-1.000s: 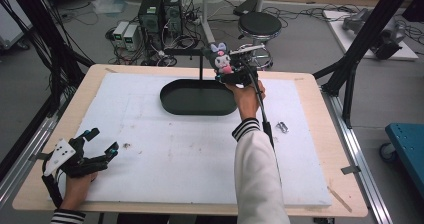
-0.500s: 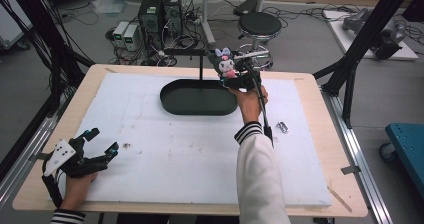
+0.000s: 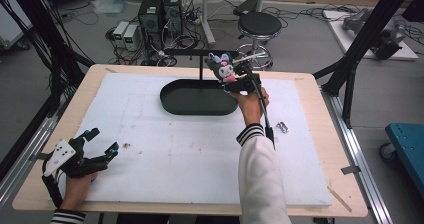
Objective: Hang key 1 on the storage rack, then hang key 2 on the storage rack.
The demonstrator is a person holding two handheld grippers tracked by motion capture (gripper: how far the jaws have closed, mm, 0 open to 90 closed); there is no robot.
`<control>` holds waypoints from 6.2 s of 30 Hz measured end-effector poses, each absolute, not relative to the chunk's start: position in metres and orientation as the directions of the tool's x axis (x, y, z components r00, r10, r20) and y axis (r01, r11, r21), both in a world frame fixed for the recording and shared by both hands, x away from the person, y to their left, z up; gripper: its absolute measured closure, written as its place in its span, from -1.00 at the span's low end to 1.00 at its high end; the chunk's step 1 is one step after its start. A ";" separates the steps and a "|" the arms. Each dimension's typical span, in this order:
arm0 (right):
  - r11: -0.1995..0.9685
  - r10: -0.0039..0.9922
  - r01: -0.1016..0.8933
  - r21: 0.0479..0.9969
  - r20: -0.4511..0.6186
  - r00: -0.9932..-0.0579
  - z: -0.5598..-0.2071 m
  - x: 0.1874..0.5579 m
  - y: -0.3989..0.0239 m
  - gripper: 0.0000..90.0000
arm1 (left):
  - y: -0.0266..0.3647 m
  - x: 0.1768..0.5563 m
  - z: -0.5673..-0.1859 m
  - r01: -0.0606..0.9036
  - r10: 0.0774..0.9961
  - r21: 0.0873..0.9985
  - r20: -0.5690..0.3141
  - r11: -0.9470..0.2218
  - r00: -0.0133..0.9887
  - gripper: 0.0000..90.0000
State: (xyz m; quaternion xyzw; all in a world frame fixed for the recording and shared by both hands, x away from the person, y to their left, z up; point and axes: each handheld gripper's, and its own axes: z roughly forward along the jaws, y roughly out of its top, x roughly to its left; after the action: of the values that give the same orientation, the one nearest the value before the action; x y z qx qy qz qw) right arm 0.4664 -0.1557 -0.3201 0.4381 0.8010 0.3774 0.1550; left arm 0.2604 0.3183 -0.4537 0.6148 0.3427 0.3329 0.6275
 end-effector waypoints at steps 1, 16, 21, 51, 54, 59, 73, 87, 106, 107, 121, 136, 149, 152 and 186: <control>0.338 0.819 0.589 0.734 0.079 -0.568 -0.321 0.467 -0.156 0.19 | 0.318 0.260 -0.454 0.003 0.839 1.000 -0.021 0.022 0.543 -0.74; 0.388 0.807 0.627 0.676 0.079 -0.585 -0.338 0.476 -0.145 0.18 | 0.319 0.260 -0.454 0.005 0.839 1.000 -0.020 0.020 0.543 -0.74; 0.400 0.801 0.629 0.667 0.079 -0.593 -0.343 0.479 -0.141 0.18 | 0.318 0.260 -0.454 0.004 0.839 1.000 -0.021 0.023 0.544 -0.74; 0.300 0.761 0.477 0.826 0.094 -0.642 -0.309 0.442 -0.164 -0.96 | 0.319 0.260 -0.454 0.008 0.838 1.000 -0.030 0.030 0.545 -0.74; 0.276 0.758 0.456 0.846 0.100 -0.644 -0.307 0.426 -0.180 -0.96 | 0.318 0.261 -0.454 0.003 0.838 1.000 -0.025 0.028 0.545 -0.74; 0.239 0.770 0.410 0.880 0.086 -0.632 -0.309 0.394 -0.218 -0.96 | 0.319 0.261 -0.454 0.010 0.838 1.000 -0.029 0.028 0.545 -0.74; 0.192 0.785 0.324 0.926 0.054 -0.618 -0.337 0.332 -0.274 -0.96 | 0.318 0.261 -0.454 0.008 0.839 1.000 -0.023 0.022 0.544 -0.74; 0.178 0.810 0.351 0.919 0.065 -0.582 -0.360 0.317 -0.298 -0.96 | 0.319 0.261 -0.453 0.015 0.839 1.000 -0.030 0.026 0.544 -0.74; 0.173 0.800 0.346 0.922 0.073 -0.595 -0.361 0.321 -0.307 -0.96 | 0.318 0.260 -0.454 0.005 0.840 1.000 -0.019 0.019 0.542 -0.74; 0.177 0.801 0.346 0.922 0.069 -0.595 -0.360 0.322 -0.308 -0.96 | 0.318 0.260 -0.454 0.005 0.840 1.000 -0.019 0.019 0.542 -0.74; 0.299 0.764 0.375 0.878 0.015 -0.645 -0.346 0.338 -0.324 -0.96 | 0.318 0.262 -0.453 0.015 0.839 1.000 -0.024 0.018 0.543 -0.74; 0.520 0.660 0.373 0.768 -0.083 -0.747 -0.345 0.368 -0.324 -0.96 | 0.318 0.261 -0.453 0.016 0.839 1.000 -0.026 0.021 0.543 -0.74; 0.634 0.602 0.394 0.665 -0.105 -0.791 -0.349 0.391 -0.326 -0.96 | 0.318 0.262 -0.453 0.014 0.840 1.000 -0.023 0.019 0.543 -0.74; 0.645 0.589 0.389 0.657 -0.104 -0.801 -0.353 0.397 -0.326 -0.96 | 0.318 0.262 -0.453 0.014 0.840 1.000 -0.024 0.019 0.542 -0.74; 0.825 0.463 0.379 0.419 -0.119 -0.878 -0.403 0.427 -0.328 -0.62 | 0.318 0.261 -0.453 0.011 0.841 1.000 -0.020 0.017 0.541 -0.74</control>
State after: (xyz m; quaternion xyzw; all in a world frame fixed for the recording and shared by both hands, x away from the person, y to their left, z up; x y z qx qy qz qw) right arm 0.4274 -0.3277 -0.4028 0.2218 0.9492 0.1952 0.1086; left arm 0.2611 0.3176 -0.4534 0.6172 0.3449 0.3324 0.6242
